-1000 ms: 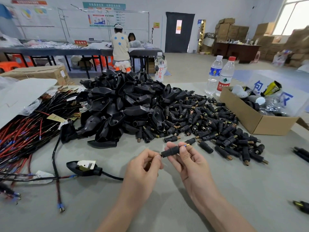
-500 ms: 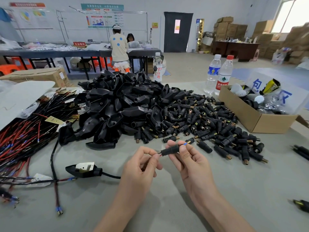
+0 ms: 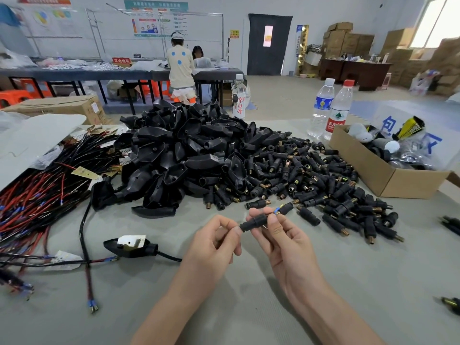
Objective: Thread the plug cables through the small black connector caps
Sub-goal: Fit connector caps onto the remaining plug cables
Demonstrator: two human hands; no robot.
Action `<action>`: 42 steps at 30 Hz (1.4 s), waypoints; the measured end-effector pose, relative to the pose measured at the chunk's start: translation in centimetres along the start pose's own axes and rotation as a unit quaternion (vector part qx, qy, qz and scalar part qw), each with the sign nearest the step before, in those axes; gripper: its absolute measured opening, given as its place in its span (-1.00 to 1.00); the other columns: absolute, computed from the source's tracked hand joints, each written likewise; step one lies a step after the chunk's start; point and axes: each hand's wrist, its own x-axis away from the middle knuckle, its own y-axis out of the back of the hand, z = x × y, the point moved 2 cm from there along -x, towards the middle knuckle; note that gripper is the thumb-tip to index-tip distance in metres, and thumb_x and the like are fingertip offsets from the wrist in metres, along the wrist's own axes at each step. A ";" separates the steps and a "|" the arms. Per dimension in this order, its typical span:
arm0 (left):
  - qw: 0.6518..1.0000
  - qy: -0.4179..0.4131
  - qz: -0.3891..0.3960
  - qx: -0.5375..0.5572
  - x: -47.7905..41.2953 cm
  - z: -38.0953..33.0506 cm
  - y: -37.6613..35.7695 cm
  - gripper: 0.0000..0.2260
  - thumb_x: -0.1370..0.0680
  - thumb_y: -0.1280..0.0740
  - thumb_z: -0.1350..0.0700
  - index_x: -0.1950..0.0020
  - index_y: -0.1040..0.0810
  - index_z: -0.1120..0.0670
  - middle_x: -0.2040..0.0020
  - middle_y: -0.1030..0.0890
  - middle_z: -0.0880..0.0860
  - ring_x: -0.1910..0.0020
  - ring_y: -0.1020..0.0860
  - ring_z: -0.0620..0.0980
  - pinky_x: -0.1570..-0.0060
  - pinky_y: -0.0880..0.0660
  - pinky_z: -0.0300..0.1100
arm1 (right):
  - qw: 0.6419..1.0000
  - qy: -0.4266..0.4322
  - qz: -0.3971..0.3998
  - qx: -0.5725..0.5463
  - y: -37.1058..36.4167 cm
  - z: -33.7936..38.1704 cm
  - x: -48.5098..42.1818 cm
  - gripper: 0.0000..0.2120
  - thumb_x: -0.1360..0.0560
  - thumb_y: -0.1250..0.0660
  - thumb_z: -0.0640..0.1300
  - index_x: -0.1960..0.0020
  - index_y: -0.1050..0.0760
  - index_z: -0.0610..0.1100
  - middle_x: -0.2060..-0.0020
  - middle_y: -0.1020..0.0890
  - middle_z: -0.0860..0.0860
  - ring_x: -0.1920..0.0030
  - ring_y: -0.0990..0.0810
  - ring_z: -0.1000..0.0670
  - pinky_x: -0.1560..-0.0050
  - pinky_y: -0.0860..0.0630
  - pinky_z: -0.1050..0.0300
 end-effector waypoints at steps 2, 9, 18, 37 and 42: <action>1.000 -0.019 -0.008 -0.016 0.2 0.0 0.2 -0.92 -0.66 -0.28 0.10 0.04 -0.48 -0.01 0.33 -0.56 -0.04 0.36 -0.39 -0.04 0.30 -0.34 -0.10 | 1.000 -0.002 0.000 0.012 -0.1 0.1 0.0 -0.70 -0.49 -0.33 -0.16 -0.16 -0.57 -0.30 -0.11 -0.68 -0.22 -0.08 -0.70 -0.07 0.01 -0.62 0.21; 0.980 -0.107 -0.010 -0.165 0.7 -0.4 0.0 -0.88 -0.59 -0.27 -0.15 -0.07 -0.53 -0.19 0.38 -0.46 -0.15 0.41 -0.40 -0.18 0.37 -0.29 -0.36 | 0.991 0.020 -0.016 0.131 0.0 0.3 0.3 -0.70 -0.50 -0.35 0.00 -0.08 -0.70 -0.17 -0.06 -0.71 -0.20 -0.12 -0.69 -0.14 -0.05 -0.63 0.15; 0.931 -0.139 -0.041 -0.334 1.1 -1.0 0.5 -0.79 -0.62 -0.15 -0.22 -0.12 -0.51 -0.21 0.29 -0.49 -0.27 0.35 -0.45 -0.19 0.38 -0.24 -0.36 | 0.971 0.049 -0.053 0.227 -0.1 1.1 0.3 -0.77 -0.60 -0.29 -0.03 0.04 -0.73 -0.01 0.04 -0.74 -0.05 0.04 -0.73 -0.02 0.06 -0.63 0.21; 0.921 -0.130 -0.014 -0.366 1.0 -0.9 0.6 -0.80 -0.65 -0.20 -0.17 -0.20 -0.52 -0.18 0.41 -0.43 -0.12 0.42 -0.40 -0.10 0.42 -0.19 -0.26 | 0.981 0.008 -0.047 0.187 1.0 1.7 -0.2 -0.79 -0.42 -0.39 -0.03 0.09 -0.73 -0.12 0.13 -0.72 -0.07 0.10 -0.69 0.03 0.08 -0.65 0.16; 0.928 -0.132 0.009 -0.348 1.0 -0.8 0.7 -0.72 -0.57 -0.09 -0.32 -0.20 -0.37 -0.26 0.37 -0.44 -0.11 0.40 -0.43 -0.09 0.42 -0.19 -0.27 | 0.984 0.023 -0.052 0.168 1.1 2.2 -0.2 -0.81 -0.47 -0.36 -0.01 0.13 -0.72 -0.06 0.07 -0.71 -0.01 0.10 -0.67 0.05 0.07 -0.64 0.17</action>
